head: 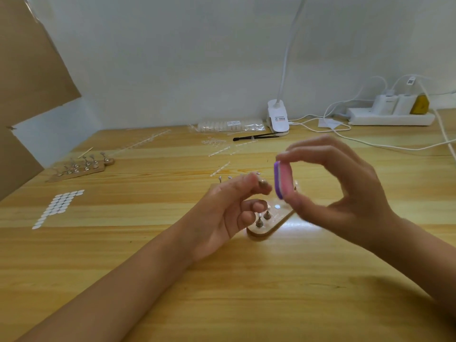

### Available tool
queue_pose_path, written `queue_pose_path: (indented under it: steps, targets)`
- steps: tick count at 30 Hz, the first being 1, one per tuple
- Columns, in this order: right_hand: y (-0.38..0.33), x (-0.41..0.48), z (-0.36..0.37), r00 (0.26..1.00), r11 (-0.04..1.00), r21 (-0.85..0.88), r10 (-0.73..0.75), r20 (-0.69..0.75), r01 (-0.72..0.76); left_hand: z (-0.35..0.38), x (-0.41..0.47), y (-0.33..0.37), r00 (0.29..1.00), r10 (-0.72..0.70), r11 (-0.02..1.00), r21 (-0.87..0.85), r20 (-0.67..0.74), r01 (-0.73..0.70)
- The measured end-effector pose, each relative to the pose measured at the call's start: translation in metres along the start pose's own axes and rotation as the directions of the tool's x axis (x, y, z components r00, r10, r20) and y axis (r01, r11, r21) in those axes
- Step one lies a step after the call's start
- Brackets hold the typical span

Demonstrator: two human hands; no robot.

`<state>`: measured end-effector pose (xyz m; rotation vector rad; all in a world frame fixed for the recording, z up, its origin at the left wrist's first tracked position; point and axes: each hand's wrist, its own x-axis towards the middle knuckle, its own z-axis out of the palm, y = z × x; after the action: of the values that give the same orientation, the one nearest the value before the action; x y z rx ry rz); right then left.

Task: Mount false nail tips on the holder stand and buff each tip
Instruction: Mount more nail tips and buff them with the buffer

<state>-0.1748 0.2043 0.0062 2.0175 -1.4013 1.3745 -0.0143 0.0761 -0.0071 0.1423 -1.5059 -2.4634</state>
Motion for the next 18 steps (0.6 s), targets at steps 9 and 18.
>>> queue_pose_path:
  steps: [9,18]
  targets:
    - [-0.002,0.001,0.003,1.000,0.999,-0.040,-0.024,0.000,0.024,-0.002,-0.003,-0.003,0.988,-0.059,0.998,-0.012,0.145,0.062]
    - [-0.007,-0.002,0.004,0.998,0.997,-0.036,-0.067,0.022,0.068,-0.006,-0.002,-0.001,0.984,-0.075,0.995,-0.059,0.161,0.085]
